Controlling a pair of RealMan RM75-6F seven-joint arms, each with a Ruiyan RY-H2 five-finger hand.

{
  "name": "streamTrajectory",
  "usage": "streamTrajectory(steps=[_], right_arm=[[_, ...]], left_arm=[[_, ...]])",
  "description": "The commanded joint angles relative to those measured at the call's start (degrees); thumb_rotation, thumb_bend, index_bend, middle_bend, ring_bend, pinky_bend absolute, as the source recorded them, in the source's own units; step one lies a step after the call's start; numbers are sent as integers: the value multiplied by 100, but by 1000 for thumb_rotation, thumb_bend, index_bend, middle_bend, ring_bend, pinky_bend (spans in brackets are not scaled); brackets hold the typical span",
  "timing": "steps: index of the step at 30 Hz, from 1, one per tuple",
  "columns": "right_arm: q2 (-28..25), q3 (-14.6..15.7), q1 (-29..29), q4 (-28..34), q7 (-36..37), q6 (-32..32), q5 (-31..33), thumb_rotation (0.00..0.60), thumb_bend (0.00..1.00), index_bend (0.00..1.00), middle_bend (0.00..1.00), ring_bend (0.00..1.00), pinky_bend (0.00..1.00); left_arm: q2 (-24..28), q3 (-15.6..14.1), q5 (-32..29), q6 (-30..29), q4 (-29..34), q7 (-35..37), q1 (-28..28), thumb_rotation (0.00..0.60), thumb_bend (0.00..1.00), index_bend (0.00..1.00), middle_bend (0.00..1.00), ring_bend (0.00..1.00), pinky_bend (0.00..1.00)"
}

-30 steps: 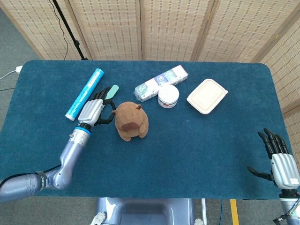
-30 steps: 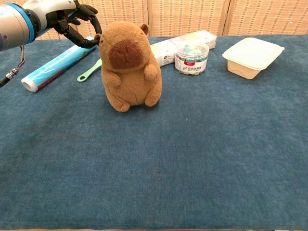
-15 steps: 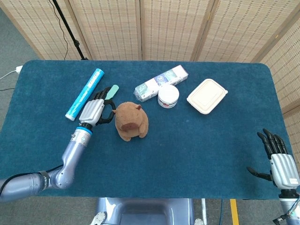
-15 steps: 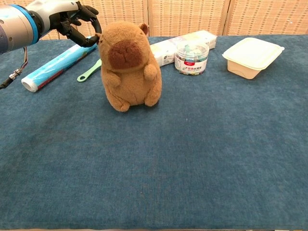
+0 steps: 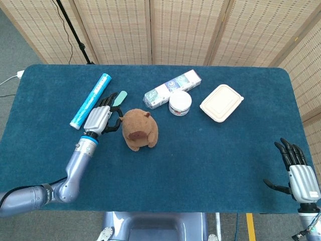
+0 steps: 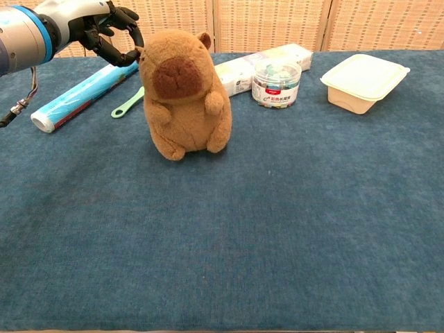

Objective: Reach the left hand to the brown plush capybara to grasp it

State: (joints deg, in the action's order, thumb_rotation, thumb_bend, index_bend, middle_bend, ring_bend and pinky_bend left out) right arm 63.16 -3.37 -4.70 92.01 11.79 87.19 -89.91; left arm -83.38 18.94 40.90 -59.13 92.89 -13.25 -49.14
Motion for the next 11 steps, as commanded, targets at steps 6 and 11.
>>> streamTrajectory(steps=[6, 11], right_arm=[[-54, -9, 25, 62, 51, 65, -15, 600, 0, 0, 0, 0, 0], [-62, -7, 28, 42, 79, 47, 9, 600, 0, 0, 0, 0, 0]], left_arm=[[50, 81, -55, -73, 126, -68, -9, 600, 514, 606, 0, 0, 0], [57, 80, -74, -84, 161, -83, 2, 600, 514, 606, 0, 0, 0]])
